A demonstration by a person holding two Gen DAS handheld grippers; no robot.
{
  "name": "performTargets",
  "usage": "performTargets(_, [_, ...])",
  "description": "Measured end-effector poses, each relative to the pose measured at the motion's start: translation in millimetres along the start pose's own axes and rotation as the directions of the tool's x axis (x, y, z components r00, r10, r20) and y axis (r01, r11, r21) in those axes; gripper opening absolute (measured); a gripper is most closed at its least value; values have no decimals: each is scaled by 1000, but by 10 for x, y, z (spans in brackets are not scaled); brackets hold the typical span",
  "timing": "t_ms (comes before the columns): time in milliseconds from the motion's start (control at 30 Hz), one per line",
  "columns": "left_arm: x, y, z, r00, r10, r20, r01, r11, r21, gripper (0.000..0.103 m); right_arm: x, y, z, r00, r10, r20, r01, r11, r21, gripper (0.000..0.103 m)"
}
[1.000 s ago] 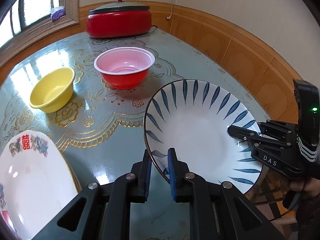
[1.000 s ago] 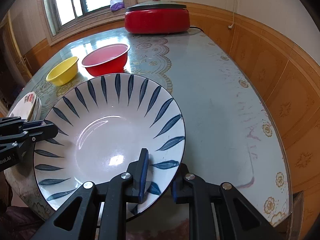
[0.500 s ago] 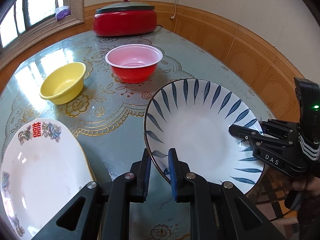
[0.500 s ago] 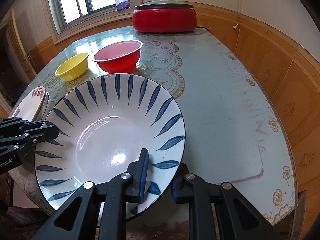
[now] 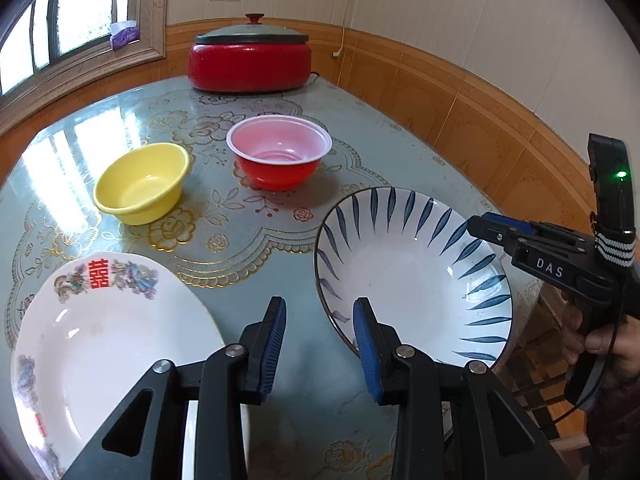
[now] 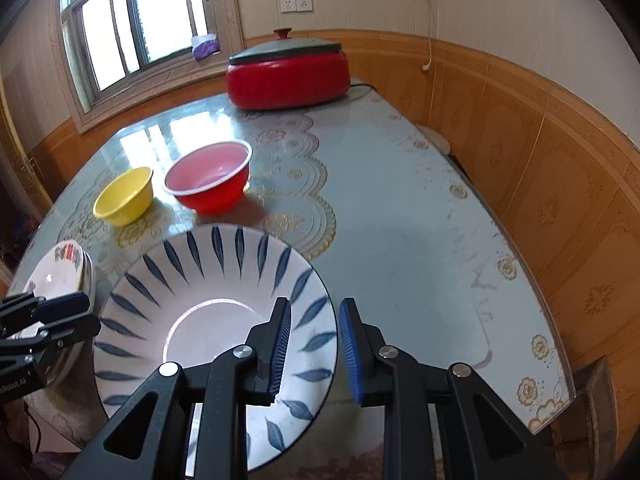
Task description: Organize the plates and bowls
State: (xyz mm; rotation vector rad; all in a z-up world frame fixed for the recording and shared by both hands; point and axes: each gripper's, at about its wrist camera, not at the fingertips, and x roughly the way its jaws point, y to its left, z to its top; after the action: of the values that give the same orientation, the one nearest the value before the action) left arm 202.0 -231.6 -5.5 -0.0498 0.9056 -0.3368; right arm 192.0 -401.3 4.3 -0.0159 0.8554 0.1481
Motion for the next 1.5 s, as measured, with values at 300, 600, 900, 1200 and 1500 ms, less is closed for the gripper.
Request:
performTargets(300, [-255,248,193,998,26,58,-24,999,-33,35,30,425,297,988,155,26,-155,988,0,25])
performTargets(600, [-331,705,365,987,141,76,-135,987,-88,35,400,1155,649,930,363,-57,-363,932,6,25])
performTargets(900, [-257,1320,537,972,230,56,-217,961,-173,35,878,1521,963,896,430,-114,-413,899,145,29])
performTargets(1200, [-27,1718,761,960,279,27,-269,944,-192,35,1290,1733,1135,897,413,-160,-377,901,215,29])
performTargets(1500, [282,2026,915,968,249,-39,-251,937,-244,35,1645,1883,1172,918,333,-217,-284,931,230,29])
